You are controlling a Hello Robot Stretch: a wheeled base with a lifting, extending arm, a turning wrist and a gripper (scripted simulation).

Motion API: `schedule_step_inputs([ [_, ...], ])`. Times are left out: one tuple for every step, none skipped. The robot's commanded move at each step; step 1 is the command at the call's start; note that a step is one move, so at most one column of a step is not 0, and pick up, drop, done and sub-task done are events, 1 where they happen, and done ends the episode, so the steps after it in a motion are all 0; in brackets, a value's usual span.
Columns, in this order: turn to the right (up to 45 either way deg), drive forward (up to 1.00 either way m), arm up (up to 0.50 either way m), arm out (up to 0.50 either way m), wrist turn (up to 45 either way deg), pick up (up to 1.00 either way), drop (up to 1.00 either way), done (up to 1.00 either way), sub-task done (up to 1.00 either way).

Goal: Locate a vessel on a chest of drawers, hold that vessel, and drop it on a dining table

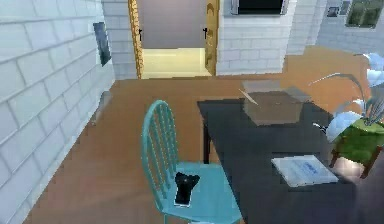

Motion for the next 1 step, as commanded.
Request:
schedule_step_inputs([
  [-45.0,0.0,0.0,0.0,0.0,0.0,0.0,0.0,0.0],
])
